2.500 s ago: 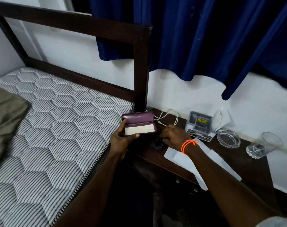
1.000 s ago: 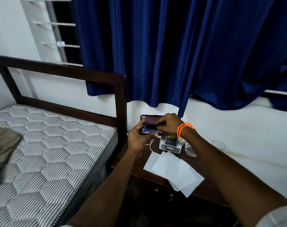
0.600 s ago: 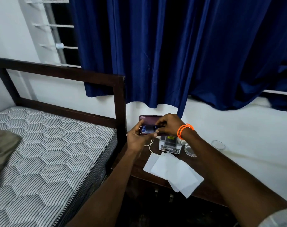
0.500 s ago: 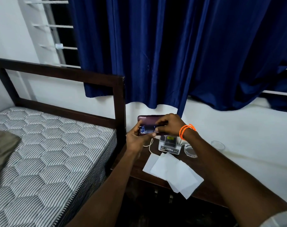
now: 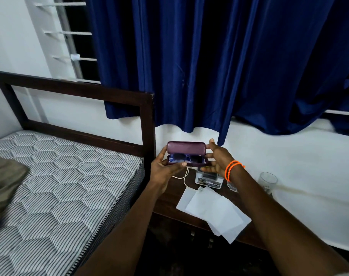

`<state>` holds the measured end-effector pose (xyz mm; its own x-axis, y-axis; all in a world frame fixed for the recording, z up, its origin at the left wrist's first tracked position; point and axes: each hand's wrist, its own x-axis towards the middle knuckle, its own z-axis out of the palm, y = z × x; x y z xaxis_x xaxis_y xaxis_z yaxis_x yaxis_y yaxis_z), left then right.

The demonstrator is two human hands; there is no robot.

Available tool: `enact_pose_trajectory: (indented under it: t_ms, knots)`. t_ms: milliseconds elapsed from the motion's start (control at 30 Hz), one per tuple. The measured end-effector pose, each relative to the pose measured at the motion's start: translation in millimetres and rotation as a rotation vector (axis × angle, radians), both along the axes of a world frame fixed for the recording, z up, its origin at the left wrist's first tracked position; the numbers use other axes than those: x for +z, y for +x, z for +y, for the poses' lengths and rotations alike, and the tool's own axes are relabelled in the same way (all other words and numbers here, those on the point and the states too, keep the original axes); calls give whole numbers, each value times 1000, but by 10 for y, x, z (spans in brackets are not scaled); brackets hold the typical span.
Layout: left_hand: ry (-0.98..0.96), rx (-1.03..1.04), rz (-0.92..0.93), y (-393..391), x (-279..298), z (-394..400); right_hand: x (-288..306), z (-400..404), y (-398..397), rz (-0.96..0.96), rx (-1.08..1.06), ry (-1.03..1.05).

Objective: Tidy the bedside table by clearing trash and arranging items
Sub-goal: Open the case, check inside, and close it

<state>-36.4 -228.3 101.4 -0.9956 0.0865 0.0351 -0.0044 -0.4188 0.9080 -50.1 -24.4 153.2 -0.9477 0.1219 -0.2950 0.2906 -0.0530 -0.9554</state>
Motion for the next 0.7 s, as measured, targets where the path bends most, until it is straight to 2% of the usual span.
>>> enact_pose_trajectory:
  t_ms: [333, 700]
  knots:
    - [31, 31, -46, -84, -84, -47, -20, -36, -25, -89, 0, -113]
    - [125, 13, -119, -156, -85, -42, -201, 31, -94, 8, 42, -107]
